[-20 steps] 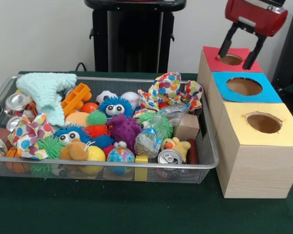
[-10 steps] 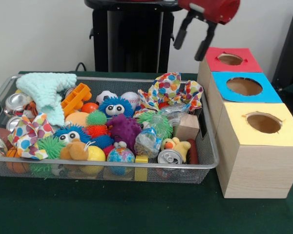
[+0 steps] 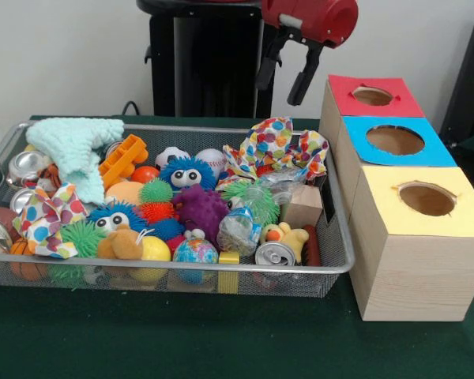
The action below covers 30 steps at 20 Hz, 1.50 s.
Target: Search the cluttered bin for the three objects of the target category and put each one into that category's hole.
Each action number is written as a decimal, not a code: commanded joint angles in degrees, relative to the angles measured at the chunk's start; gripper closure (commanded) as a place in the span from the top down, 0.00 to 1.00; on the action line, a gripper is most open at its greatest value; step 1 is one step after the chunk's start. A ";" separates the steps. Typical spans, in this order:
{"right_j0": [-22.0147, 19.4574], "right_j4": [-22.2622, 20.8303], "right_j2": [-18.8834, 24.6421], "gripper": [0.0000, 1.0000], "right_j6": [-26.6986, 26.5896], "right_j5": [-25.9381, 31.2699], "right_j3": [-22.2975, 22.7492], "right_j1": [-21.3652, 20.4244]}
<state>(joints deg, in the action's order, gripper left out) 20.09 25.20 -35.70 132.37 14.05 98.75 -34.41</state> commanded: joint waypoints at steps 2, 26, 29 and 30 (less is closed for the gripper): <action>-1.03 2.42 9.74 1.00 12.53 -1.81 8.03 1.60; 1.33 4.80 9.13 1.00 14.99 3.59 4.31 1.52; 0.16 5.20 10.38 1.00 13.37 1.18 4.54 1.95; -0.66 5.11 11.03 1.00 12.53 -0.08 4.66 2.18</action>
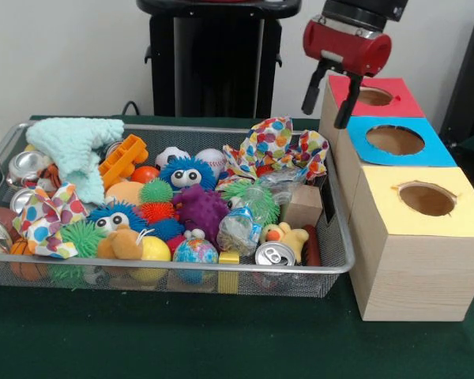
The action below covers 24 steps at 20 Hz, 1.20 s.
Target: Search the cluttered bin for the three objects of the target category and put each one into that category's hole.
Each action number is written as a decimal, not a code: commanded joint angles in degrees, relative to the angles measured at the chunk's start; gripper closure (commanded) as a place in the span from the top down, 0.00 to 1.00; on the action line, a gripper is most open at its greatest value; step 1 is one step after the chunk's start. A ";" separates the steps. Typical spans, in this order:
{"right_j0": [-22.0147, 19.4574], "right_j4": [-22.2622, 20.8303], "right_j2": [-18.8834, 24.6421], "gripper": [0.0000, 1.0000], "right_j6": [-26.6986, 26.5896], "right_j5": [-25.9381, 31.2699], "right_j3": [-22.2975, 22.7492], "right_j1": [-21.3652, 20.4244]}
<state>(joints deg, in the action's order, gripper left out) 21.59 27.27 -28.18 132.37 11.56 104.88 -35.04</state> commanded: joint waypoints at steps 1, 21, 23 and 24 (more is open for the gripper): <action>-2.94 2.92 4.17 1.00 11.85 1.18 -1.49 3.20; -8.18 -0.17 8.64 1.00 7.31 -3.77 -3.33 9.27; -7.98 -0.73 8.89 1.00 6.43 -1.82 -3.33 9.22; -8.19 -1.02 9.51 1.00 5.95 -1.22 -3.09 8.89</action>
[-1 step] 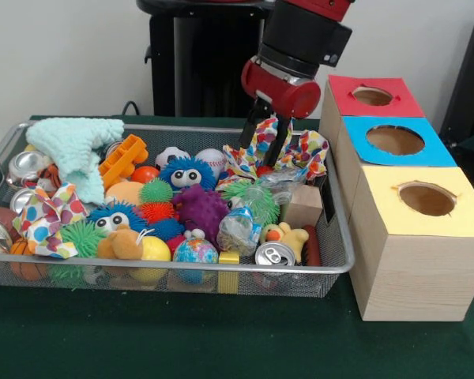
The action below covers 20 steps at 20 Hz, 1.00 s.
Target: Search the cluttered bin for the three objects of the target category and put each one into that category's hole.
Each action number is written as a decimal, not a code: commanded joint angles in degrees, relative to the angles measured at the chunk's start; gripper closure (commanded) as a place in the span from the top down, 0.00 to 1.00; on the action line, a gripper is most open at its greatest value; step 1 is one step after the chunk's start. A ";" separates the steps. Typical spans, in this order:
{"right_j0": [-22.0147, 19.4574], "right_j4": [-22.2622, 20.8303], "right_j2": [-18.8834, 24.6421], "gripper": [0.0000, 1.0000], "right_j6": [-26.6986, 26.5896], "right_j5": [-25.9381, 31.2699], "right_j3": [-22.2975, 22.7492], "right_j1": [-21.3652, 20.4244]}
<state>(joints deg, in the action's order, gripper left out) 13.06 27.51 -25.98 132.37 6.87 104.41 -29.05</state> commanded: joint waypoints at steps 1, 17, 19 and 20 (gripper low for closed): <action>0.12 -1.55 7.93 1.00 5.47 4.07 -2.39 2.57; 1.39 -1.52 8.70 1.00 4.48 1.93 -8.61 9.05; 1.48 -1.38 8.91 1.00 4.57 2.58 -9.02 8.96; 1.65 -1.34 8.82 1.00 4.65 2.90 -9.24 8.97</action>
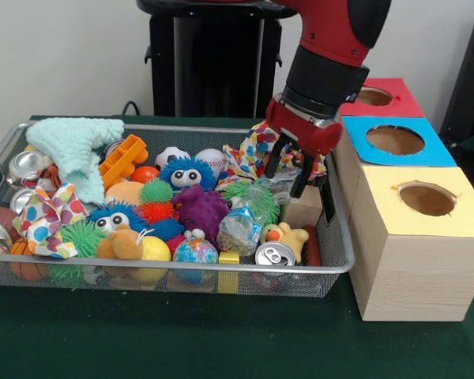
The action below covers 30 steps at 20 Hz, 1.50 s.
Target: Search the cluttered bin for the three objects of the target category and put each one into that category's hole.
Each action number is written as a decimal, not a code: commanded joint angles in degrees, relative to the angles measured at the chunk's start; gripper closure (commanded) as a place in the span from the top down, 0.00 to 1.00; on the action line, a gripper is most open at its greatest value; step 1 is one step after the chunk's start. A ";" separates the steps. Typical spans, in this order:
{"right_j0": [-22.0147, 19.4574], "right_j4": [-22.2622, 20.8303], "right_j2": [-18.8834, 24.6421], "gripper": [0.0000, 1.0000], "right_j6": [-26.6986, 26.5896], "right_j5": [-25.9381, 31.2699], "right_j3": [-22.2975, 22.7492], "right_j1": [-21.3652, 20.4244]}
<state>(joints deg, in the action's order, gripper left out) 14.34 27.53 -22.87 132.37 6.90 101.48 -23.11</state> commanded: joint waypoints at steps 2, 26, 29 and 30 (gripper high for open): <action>0.76 -1.29 5.47 1.00 4.78 3.51 -6.66 3.12; 2.14 -0.49 1.97 1.00 7.88 17.56 -10.21 7.77; 1.00 -0.75 2.69 1.00 7.11 18.71 -9.56 7.18; 0.62 -0.89 2.97 1.00 6.71 18.85 -9.32 6.91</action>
<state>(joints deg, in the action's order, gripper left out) 16.51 27.53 -25.76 132.37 17.54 93.95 -18.53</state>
